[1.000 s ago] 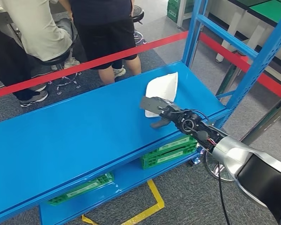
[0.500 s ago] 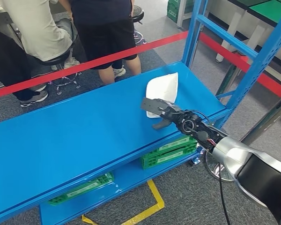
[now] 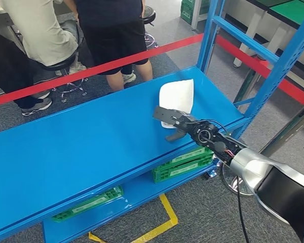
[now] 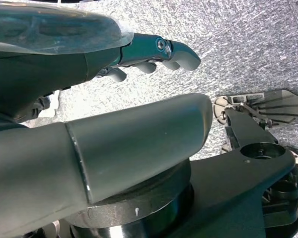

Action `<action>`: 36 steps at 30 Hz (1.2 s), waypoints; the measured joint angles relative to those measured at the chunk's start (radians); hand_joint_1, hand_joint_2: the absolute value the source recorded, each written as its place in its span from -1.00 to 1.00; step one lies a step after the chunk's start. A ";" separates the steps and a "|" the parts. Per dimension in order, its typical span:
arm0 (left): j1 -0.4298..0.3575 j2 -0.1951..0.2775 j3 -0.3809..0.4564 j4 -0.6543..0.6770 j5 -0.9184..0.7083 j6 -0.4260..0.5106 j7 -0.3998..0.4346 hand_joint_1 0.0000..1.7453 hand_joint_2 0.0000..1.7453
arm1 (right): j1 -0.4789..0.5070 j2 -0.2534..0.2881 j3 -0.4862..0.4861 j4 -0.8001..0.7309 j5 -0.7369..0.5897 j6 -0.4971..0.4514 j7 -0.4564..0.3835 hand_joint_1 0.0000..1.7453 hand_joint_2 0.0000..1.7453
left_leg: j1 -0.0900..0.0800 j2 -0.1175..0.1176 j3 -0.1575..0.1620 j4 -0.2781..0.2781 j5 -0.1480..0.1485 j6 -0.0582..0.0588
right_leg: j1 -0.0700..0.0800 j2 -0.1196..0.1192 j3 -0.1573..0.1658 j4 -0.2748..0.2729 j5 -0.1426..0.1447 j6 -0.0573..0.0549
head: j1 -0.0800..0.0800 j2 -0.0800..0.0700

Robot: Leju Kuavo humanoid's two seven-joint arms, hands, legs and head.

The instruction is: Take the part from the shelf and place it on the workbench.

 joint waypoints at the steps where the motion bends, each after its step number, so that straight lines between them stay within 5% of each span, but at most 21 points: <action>1: 0.000 0.000 0.000 0.000 0.000 0.000 0.000 -1.00 -1.00 | 0.001 -0.001 0.000 0.000 -0.004 0.001 0.002 -0.96 1.00 | 0.000 0.000 0.000 0.000 0.000 0.000 | 0.000 0.000 0.000 0.000 0.000 0.000 | 0.000 0.000; 2: 0.000 0.000 0.000 0.000 0.000 0.000 0.000 -1.00 -1.00 | 0.002 -0.002 0.001 0.000 -0.006 0.003 0.003 -0.76 1.00 | 0.000 0.000 0.000 0.000 0.000 0.000 | 0.000 0.000 0.000 0.000 0.000 0.000 | 0.000 0.000; 5: 0.001 0.000 0.000 0.000 0.000 0.000 0.000 -1.00 -1.00 | 0.004 -0.008 0.003 -0.002 -0.014 0.005 0.008 0.44 1.00 | 0.000 0.000 0.000 0.000 0.000 0.000 | 0.000 0.000 0.000 0.000 0.000 0.000 | 0.000 0.000; 6: 0.001 0.000 0.000 0.000 0.000 0.000 0.000 -1.00 -1.00 | 0.004 -0.011 0.003 -0.003 -0.015 0.005 0.009 0.69 1.00 | 0.000 0.000 0.000 0.000 0.000 0.000 | 0.000 0.000 0.000 0.000 0.000 0.000 | 0.000 0.000; 9: 0.002 0.000 0.000 0.000 0.000 -0.001 0.000 -1.00 -1.00 | 0.004 -0.016 0.004 -0.005 -0.016 0.005 0.010 0.90 1.00 | 0.000 0.000 0.000 0.000 0.000 0.000 | 0.000 0.000 0.000 0.000 0.000 0.000 | 0.000 0.000; 36: 0.003 0.000 0.000 0.000 0.000 -0.006 -0.002 -1.00 -1.00 | 0.000 -0.033 0.004 -0.053 -0.016 0.000 0.015 0.82 1.00 | 0.000 0.001 0.004 0.000 0.000 0.000 | 0.000 0.001 0.003 0.000 0.000 0.000 | 0.000 0.000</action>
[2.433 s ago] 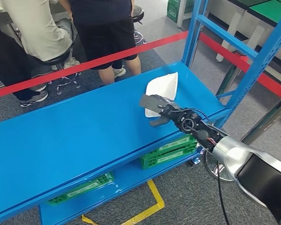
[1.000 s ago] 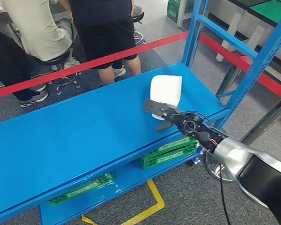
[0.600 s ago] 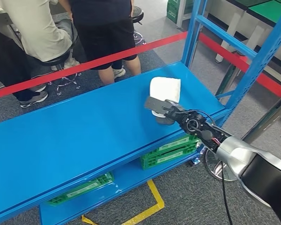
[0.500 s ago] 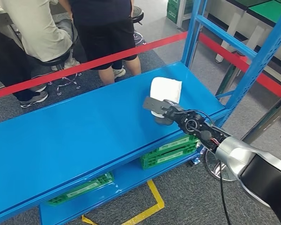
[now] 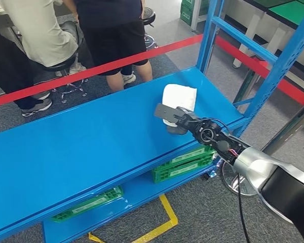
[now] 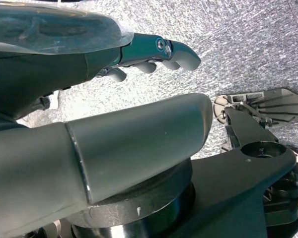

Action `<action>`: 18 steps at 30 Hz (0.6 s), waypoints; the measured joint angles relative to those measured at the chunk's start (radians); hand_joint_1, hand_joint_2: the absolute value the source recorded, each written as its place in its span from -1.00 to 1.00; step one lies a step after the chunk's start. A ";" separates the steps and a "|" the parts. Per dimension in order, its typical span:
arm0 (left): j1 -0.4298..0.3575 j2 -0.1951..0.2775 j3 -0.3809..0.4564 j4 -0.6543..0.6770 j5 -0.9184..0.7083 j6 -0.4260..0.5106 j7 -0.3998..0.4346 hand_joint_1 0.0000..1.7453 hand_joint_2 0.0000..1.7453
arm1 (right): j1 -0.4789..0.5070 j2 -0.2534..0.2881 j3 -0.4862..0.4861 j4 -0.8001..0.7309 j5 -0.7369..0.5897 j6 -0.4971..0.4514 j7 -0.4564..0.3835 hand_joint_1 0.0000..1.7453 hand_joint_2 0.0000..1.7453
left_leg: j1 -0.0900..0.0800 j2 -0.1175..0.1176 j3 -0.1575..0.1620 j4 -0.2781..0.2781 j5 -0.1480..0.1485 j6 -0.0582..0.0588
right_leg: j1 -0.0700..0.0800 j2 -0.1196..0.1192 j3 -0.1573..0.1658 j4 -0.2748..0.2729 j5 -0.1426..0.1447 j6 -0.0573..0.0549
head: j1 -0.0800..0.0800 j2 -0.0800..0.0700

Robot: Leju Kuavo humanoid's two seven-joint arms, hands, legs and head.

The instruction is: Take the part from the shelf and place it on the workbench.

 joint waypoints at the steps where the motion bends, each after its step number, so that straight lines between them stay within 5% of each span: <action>1: 0.000 0.000 0.000 0.000 0.000 0.000 -0.001 -1.00 -1.00 | 0.000 0.000 0.000 -0.001 0.000 0.000 0.000 0.85 1.00 | 0.000 0.000 0.000 0.000 0.000 0.000 | 0.000 0.000 0.000 0.000 0.000 0.000 | 0.000 0.000; 6: 0.000 0.000 0.000 0.000 0.001 0.000 -0.008 -1.00 -1.00 | 0.000 -0.001 0.000 -0.013 0.000 0.000 0.001 1.00 1.00 | 0.000 0.000 0.000 0.000 0.000 0.000 | 0.000 0.000 0.000 0.000 0.000 0.000 | 0.000 0.000; 18: 0.000 0.000 0.000 0.000 -0.001 0.001 -0.013 -1.00 -1.00 | 0.001 -0.016 0.000 -0.056 0.004 -0.018 0.008 1.00 1.00 | 0.000 0.000 0.000 0.000 0.000 0.000 | 0.000 0.000 0.000 0.000 0.000 0.000 | 0.000 0.000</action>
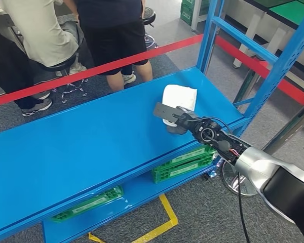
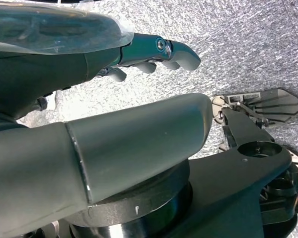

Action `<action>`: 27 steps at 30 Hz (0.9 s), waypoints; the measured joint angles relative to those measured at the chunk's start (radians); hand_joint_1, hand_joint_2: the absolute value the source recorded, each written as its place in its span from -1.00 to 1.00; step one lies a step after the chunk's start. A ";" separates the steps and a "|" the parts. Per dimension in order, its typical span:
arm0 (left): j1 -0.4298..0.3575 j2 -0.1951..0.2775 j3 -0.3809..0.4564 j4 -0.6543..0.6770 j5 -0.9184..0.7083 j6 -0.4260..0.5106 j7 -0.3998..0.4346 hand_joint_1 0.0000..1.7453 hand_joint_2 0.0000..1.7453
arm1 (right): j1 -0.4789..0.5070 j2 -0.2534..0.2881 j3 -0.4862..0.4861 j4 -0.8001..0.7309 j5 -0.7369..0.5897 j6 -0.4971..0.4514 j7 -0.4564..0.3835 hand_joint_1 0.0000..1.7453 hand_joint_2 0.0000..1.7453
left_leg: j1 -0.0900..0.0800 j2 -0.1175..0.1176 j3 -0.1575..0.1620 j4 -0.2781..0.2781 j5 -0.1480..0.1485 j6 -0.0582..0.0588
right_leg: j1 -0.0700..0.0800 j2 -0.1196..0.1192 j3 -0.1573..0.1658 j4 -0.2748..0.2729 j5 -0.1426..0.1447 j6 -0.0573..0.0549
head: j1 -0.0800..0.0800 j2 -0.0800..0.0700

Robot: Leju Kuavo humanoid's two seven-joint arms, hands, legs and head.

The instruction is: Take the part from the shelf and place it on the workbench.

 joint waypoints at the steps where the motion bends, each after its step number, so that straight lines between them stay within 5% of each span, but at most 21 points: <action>1: 0.000 0.000 0.000 0.000 0.000 0.000 0.000 -1.00 -1.00 | 0.001 -0.002 0.000 -0.006 0.000 -0.005 0.001 1.00 1.00 | 0.000 0.000 0.000 0.000 0.000 0.000 | 0.000 0.000 0.000 0.000 0.000 0.000 | 0.000 0.000; 6: 0.001 0.000 0.001 0.000 0.002 -0.006 -0.006 -1.00 -1.00 | 0.008 -0.015 -0.004 -0.037 0.000 -0.023 0.008 1.00 1.00 | 0.000 0.000 0.000 0.000 0.000 0.000 | 0.000 0.000 0.000 0.000 0.000 0.000 | 0.000 0.000; 10: 0.001 0.000 0.002 0.000 0.005 -0.008 -0.010 -1.00 1.00 | 0.014 -0.024 -0.009 -0.054 0.000 -0.028 0.010 1.00 1.00 | 0.000 0.000 0.000 0.000 0.000 0.000 | 0.000 0.000 0.000 0.000 0.000 0.000 | 0.000 0.000; 27: 0.000 0.001 0.003 0.000 0.000 -0.022 -0.024 -1.00 1.00 | 0.031 -0.052 -0.020 -0.102 -0.002 -0.030 0.017 1.00 1.00 | 0.000 0.000 -0.001 0.000 0.000 0.000 | 0.000 0.000 -0.001 0.000 0.000 0.000 | 0.000 0.000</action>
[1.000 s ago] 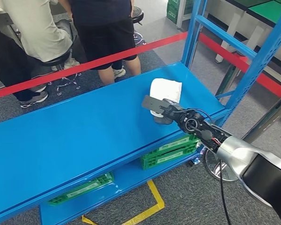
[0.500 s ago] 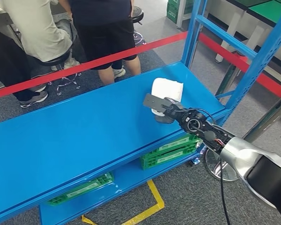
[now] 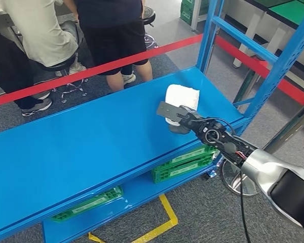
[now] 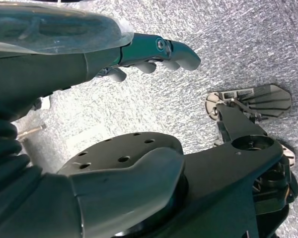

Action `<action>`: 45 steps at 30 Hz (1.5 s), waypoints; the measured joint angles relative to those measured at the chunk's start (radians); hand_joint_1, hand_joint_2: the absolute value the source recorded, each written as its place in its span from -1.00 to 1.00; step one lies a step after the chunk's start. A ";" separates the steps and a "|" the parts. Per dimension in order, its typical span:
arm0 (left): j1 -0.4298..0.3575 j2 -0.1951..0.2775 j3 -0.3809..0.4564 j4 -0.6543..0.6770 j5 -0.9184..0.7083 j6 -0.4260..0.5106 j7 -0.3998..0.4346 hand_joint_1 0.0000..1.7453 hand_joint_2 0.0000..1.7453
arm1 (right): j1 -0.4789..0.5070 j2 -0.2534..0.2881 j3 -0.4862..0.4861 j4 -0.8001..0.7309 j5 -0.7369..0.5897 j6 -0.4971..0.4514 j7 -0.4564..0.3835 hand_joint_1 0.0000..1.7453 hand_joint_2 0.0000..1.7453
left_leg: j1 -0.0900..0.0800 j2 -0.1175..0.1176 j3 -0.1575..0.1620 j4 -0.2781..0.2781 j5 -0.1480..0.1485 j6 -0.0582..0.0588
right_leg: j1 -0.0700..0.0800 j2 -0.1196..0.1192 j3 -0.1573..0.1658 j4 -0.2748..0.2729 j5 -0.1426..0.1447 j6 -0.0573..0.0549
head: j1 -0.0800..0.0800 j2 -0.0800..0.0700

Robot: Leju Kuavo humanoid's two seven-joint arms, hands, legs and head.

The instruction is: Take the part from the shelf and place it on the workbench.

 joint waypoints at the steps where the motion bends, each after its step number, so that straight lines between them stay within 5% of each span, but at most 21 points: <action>1: 0.000 0.000 0.000 0.000 0.000 -0.001 0.000 -1.00 1.00 | 0.000 -0.001 0.000 -0.001 0.000 0.000 0.000 1.00 1.00 | 0.000 0.000 0.000 0.000 0.000 0.000 | 0.000 0.000 0.000 0.000 0.000 0.000 | 0.000 0.000; 37: -0.001 0.001 0.000 0.000 -0.011 -0.016 -0.016 -1.00 1.00 | 0.018 -0.022 -0.025 -0.034 -0.002 -0.008 0.002 1.00 1.00 | 0.000 0.000 0.000 0.000 0.000 0.000 | 0.000 0.000 0.000 0.000 0.000 0.000 | 0.000 0.000; 45: 0.002 0.002 0.005 0.000 0.009 0.011 -0.022 -1.00 1.00 | 0.043 -0.029 -0.079 -0.073 0.031 -0.186 -0.037 1.00 1.00 | 0.000 0.000 0.000 0.000 0.000 0.000 | 0.000 0.000 0.000 0.000 0.000 0.000 | 0.000 0.000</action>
